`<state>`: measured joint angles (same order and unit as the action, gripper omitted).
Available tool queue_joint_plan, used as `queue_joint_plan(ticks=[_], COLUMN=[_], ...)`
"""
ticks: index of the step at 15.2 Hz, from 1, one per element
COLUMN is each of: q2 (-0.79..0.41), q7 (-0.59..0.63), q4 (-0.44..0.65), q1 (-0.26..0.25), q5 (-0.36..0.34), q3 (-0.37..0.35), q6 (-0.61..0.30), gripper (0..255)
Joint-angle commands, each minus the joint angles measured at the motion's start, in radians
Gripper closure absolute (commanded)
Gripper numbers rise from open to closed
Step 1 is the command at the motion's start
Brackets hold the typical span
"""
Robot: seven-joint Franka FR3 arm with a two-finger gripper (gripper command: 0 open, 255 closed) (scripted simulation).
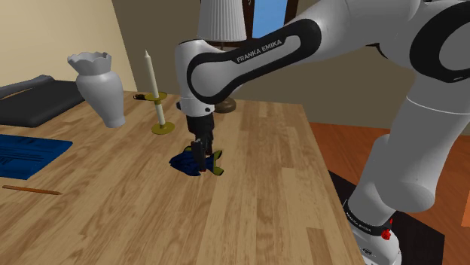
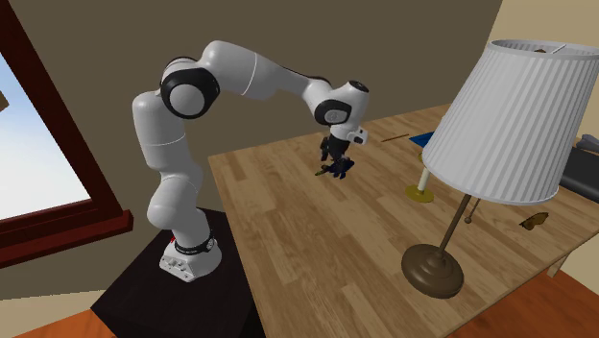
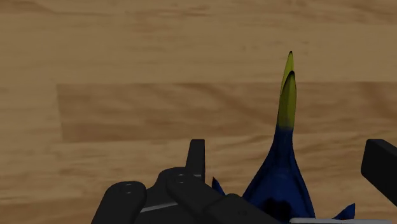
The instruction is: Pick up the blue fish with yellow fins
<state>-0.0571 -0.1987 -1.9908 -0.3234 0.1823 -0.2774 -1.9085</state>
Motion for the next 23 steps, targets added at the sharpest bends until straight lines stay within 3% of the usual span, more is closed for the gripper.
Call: queue_joint_plan(ticks=[1, 2, 11, 23], q2=[-0.001, 0.000, -0.001, 0.038], q7=[-0.001, -0.001, -0.001, 0.018], q4=[-0.004, -0.005, -0.004, 0.113], q1=[0.000, 0.000, 0.000, 0.004], q5=[0.000, 0.000, 0.000, 0.002], q3=[0.000, 0.000, 0.000, 0.003], q6=[-0.005, -0.006, -0.005, 0.149], gripper=[0, 255, 255, 255])
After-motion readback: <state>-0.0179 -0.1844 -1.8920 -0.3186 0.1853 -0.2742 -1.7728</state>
